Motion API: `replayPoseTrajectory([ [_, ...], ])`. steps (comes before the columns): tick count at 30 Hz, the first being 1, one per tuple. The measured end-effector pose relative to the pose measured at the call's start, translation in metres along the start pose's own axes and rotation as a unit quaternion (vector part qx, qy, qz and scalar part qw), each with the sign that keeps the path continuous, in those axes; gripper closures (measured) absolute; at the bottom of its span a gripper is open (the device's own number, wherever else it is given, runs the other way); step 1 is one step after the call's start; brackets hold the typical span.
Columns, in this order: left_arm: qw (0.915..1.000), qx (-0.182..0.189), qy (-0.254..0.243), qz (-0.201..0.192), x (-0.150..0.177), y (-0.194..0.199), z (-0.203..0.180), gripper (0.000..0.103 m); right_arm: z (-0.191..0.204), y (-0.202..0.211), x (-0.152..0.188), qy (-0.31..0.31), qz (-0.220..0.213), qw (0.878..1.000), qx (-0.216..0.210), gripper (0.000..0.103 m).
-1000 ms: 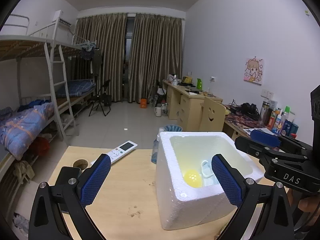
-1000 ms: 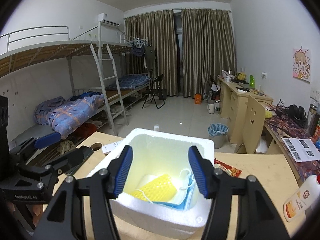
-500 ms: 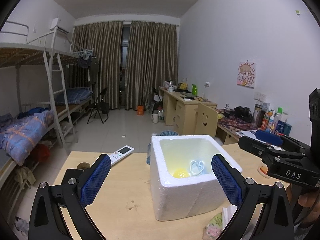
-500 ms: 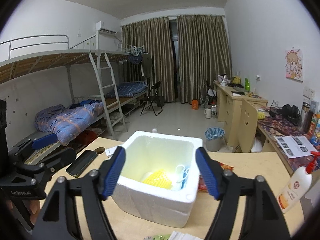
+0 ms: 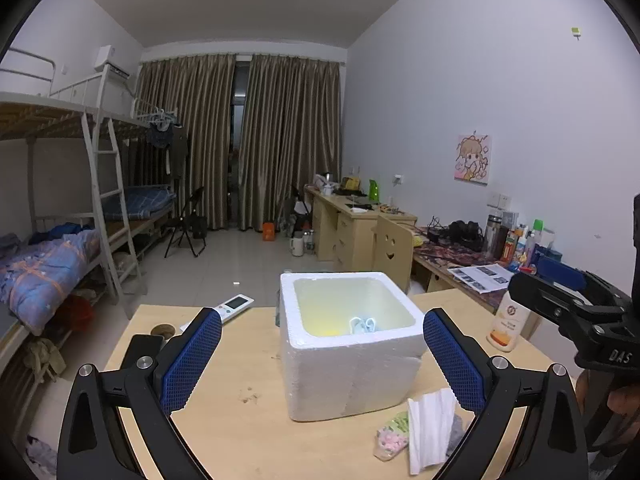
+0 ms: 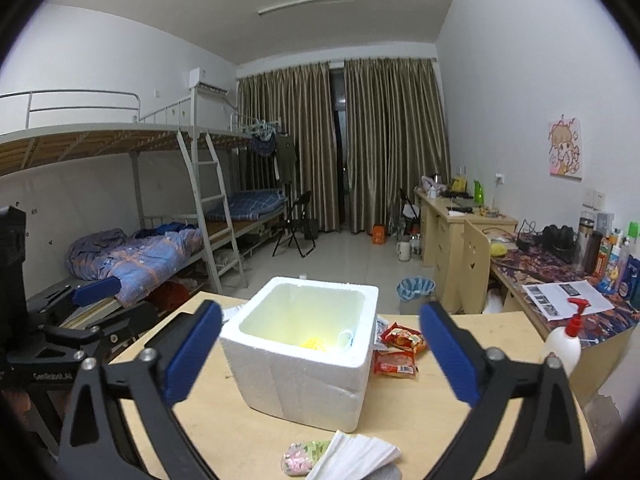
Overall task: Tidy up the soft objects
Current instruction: 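Withdraw both tools from the box toward the tissue and sock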
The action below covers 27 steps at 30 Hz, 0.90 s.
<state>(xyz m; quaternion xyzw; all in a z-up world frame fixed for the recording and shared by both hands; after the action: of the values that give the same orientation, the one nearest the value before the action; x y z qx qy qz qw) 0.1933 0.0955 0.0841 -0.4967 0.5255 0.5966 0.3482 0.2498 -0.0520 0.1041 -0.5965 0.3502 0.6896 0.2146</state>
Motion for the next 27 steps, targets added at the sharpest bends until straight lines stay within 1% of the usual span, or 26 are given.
replayPoseTrajectory([
  [5, 0.9999, 0.010, -0.001, -0.006, 0.004, 0.019, -0.011, 0.002, 0.000, 0.015, 0.005, -0.007, -0.008, 1.000, 0.000, 0.000],
  [8, 0.9998, 0.013, -0.010, -0.009, 0.006, 0.027, -0.019, 0.002, 0.000, 0.019, 0.010, -0.002, -0.005, 1.000, 0.013, 0.000],
  [9, 0.9998, 0.015, -0.011, -0.010, 0.008, 0.030, -0.022, 0.002, 0.000, 0.020, 0.011, -0.003, -0.007, 1.000, 0.011, 0.000],
  [12, 0.9997, 0.021, -0.012, -0.009, 0.012, 0.036, -0.027, 0.002, 0.001, 0.021, 0.019, -0.021, -0.005, 1.000, -0.020, 0.000],
  [13, 0.9997, 0.022, -0.011, -0.009, 0.014, 0.038, -0.028, 0.002, 0.000, 0.021, 0.021, -0.026, -0.003, 0.999, -0.021, 0.000],
  [14, 0.9997, 0.022, -0.011, -0.008, 0.014, 0.039, -0.028, 0.002, -0.002, 0.021, 0.024, -0.028, 0.003, 0.999, -0.015, 0.000],
  [17, 0.9996, 0.026, -0.010, -0.007, 0.019, 0.044, -0.031, 0.002, -0.006, 0.022, 0.034, -0.014, 0.016, 1.000, 0.022, 0.000],
  [21, 0.9995, 0.029, -0.009, -0.002, 0.031, 0.047, -0.037, 0.002, -0.011, 0.027, 0.047, -0.019, 0.018, 0.999, 0.043, 0.000],
  [23, 0.9992, 0.038, -0.008, 0.003, 0.037, 0.048, -0.040, 0.002, -0.013, 0.031, 0.054, -0.012, 0.016, 0.998, 0.059, 0.000],
  [27, 0.9993, 0.036, -0.008, 0.001, 0.047, 0.051, -0.044, 0.002, -0.015, 0.037, 0.066, -0.012, 0.021, 0.998, 0.063, 0.000],
])
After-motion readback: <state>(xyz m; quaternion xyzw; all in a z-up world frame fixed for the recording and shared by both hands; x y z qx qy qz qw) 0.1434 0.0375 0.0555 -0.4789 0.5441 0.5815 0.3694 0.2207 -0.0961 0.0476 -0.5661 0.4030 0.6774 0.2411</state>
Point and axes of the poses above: each gripper's, at about its wrist camera, not at the fingertips, and y roughly against the way its jaws point, z to its left, x to its underside, the point moved 6 cm from there along -y, roughly the way its jaws point, and after that the axes turned 6 degrees about -x, right-handed, at the moved point
